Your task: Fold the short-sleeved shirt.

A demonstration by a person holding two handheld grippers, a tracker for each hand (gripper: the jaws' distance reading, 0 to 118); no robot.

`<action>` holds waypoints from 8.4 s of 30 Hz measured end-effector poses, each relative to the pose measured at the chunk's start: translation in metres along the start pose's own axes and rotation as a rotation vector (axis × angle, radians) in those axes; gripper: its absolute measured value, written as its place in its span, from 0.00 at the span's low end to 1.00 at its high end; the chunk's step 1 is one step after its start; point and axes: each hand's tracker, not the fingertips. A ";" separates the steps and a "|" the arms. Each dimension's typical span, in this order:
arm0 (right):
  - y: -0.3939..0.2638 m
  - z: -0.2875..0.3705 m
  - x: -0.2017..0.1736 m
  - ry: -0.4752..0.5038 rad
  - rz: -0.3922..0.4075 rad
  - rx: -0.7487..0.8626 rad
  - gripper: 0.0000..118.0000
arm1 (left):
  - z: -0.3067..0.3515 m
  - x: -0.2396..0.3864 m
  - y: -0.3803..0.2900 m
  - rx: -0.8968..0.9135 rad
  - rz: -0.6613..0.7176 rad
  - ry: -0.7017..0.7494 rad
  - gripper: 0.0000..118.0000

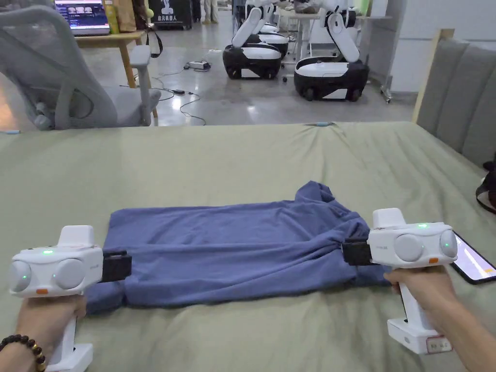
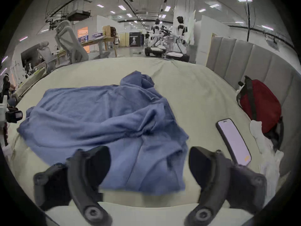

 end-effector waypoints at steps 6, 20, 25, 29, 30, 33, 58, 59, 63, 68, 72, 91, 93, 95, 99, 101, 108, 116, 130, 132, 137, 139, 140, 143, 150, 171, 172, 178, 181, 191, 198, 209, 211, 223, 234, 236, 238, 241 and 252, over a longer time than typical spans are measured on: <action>-0.036 0.060 -0.018 -0.010 0.001 0.040 0.04 | 0.065 0.008 -0.041 0.080 0.025 -0.033 0.09; -0.050 0.110 -0.024 0.024 0.019 0.091 0.00 | 0.087 -0.018 -0.055 0.064 0.130 -0.023 0.13; -0.047 0.097 -0.022 0.029 0.014 0.068 0.00 | 0.044 -0.019 -0.039 -0.065 0.198 -0.040 0.87; -0.046 0.088 -0.021 0.025 0.024 0.048 0.00 | 0.016 -0.010 -0.036 -0.101 0.168 -0.058 0.86; -0.045 0.085 -0.021 0.024 0.026 0.041 0.00 | 0.009 -0.007 -0.038 -0.131 0.135 -0.042 0.86; -0.044 0.076 -0.017 0.019 0.030 0.021 0.00 | -0.006 0.001 -0.044 -0.161 0.093 -0.054 0.78; -0.008 -0.046 0.003 0.050 -0.080 -0.209 0.44 | -0.003 0.001 -0.029 -0.124 0.070 -0.034 0.03; -0.004 -0.041 0.000 0.103 -0.059 -0.215 0.35 | -0.005 0.000 -0.029 -0.124 0.060 -0.033 0.03; 0.003 -0.024 -0.003 0.075 -0.004 -0.205 0.04 | -0.001 -0.002 -0.028 -0.119 0.054 -0.034 0.03; -0.014 0.003 0.000 0.071 -0.014 -0.173 0.04 | 0.024 -0.006 -0.030 -0.086 0.059 -0.060 0.03; -0.032 0.042 0.004 0.080 0.007 -0.158 0.04 | 0.053 -0.008 -0.042 -0.072 0.023 -0.066 0.03; -0.090 0.070 0.003 -0.030 0.120 -0.141 0.70 | 0.084 -0.001 -0.102 -0.069 -0.052 -0.019 0.71; -0.084 0.086 0.007 -0.001 0.065 -0.101 0.96 | 0.093 -0.006 -0.097 -0.015 -0.052 -0.032 1.00; -0.078 0.103 0.005 -0.029 0.054 -0.013 0.98 | 0.105 -0.012 -0.088 0.071 -0.007 -0.045 0.96; -0.067 0.122 -0.003 -0.064 0.036 0.039 0.58 | 0.111 -0.012 -0.071 0.070 0.020 -0.030 0.52; -0.067 0.124 -0.005 -0.051 0.033 0.074 0.00 | 0.110 -0.012 -0.066 0.087 0.019 -0.023 0.00; -0.062 0.124 -0.006 -0.006 0.016 0.092 0.00 | 0.092 -0.007 -0.032 0.074 0.040 -0.080 0.00; -0.052 0.091 -0.014 0.001 0.054 0.045 0.00 | -0.024 -0.012 0.043 -0.039 0.099 -0.085 0.85; -0.024 0.040 -0.026 0.027 0.081 0.000 0.00 | -0.122 0.004 0.049 -0.201 0.030 -0.065 0.61; -0.008 0.036 -0.022 0.034 0.079 0.020 0.00 | -0.114 0.002 0.054 -0.172 0.041 -0.054 0.20; 0.064 -0.005 -0.002 0.002 0.027 0.067 0.56 | -0.097 0.008 0.062 -0.115 0.024 -0.107 0.01; 0.086 -0.038 0.006 0.010 0.018 0.025 1.00 | -0.094 0.007 0.061 -0.103 0.029 -0.114 0.01; 0.094 -0.057 0.010 0.008 0.021 -0.025 1.00 | -0.093 0.006 0.061 -0.104 0.043 -0.128 0.01; 0.105 -0.092 0.015 -0.028 0.022 -0.099 0.74 | -0.091 0.000 0.059 -0.098 0.067 -0.140 0.01; 0.078 -0.139 0.025 -0.035 -0.052 -0.272 0.67 | -0.092 -0.002 0.061 -0.103 0.072 -0.157 0.01; 0.062 0.094 0.036 0.033 -0.061 0.054 0.00 | 0.057 -0.032 0.033 0.044 0.060 -0.187 0.01; 0.051 0.108 0.037 0.029 -0.046 0.056 0.00 | 0.068 -0.034 0.024 0.046 0.052 -0.189 0.01; -0.041 0.161 0.038 0.030 -0.013 0.068 0.00 | 0.113 -0.040 -0.051 0.025 0.044 -0.214 0.01; -0.081 0.129 0.040 0.021 0.036 -0.070 0.00 | 0.101 -0.033 -0.085 -0.069 0.008 -0.204 0.01; -0.115 0.073 0.033 -0.025 0.086 -0.171 0.08 | 0.091 -0.020 -0.112 -0.081 0.066 -0.167 0.09; -0.092 0.129 0.036 -0.042 0.048 0.055 0.95 | 0.117 -0.022 -0.090 0.013 0.012 -0.145 0.88; -0.088 0.174 -0.005 0.017 0.035 0.138 0.00 | 0.155 -0.036 -0.081 0.100 0.119 -0.217 0.00; -0.088 0.174 -0.011 0.032 0.034 0.133 0.00 | 0.148 -0.044 -0.080 0.097 0.131 -0.213 0.00; -0.093 0.158 -0.026 0.094 0.026 0.079 0.00 | 0.080 -0.080 -0.100 -0.054 0.409 -0.486 0.92; -0.110 0.135 -0.016 0.058 -0.001 -0.003 0.00 | 0.033 -0.074 -0.087 -0.162 0.575 -0.775 0.71; -0.112 0.133 -0.017 0.054 -0.012 -0.011 0.00 | 0.026 -0.070 -0.083 -0.183 0.546 -0.739 0.11; -0.113 0.133 -0.017 0.059 -0.026 -0.012 0.00 | 0.017 -0.067 -0.083 -0.236 0.570 -0.677 0.12; -0.113 0.133 -0.021 0.068 -0.021 -0.018 0.00 | 0.025 -0.066 -0.080 -0.187 0.524 -0.688 0.12; -0.099 0.137 -0.033 0.078 -0.011 0.018 0.00 | 0.050 -0.157 -0.071 -0.100 0.397 -0.269 0.12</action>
